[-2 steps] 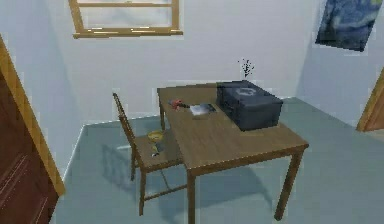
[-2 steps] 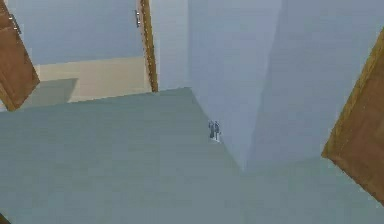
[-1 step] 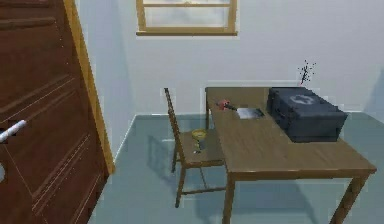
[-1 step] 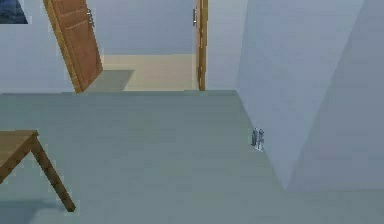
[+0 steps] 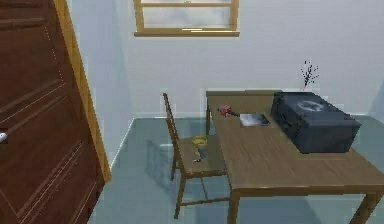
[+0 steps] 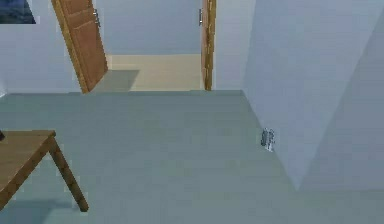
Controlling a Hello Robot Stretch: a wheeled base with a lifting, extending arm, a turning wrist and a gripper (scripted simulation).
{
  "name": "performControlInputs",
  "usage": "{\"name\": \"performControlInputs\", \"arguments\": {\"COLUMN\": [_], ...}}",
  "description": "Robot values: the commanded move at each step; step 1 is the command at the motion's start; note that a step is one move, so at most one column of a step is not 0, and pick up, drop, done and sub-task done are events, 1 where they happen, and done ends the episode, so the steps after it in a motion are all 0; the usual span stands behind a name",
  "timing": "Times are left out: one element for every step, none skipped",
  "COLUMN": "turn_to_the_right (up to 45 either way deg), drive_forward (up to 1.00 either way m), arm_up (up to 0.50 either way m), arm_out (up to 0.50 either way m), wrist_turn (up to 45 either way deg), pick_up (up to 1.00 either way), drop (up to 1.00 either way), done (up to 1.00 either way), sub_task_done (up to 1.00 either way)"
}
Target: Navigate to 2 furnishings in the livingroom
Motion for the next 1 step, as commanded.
{"name": "performControlInputs", "arguments": {"turn_to_the_right": [0.0], "drive_forward": [0.0], "arm_up": [0.0], "arm_out": [0.0], "wrist_turn": [0.0], "pick_up": [0.0], "drop": [0.0], "done": [1.0], "sub_task_done": [0.0]}}
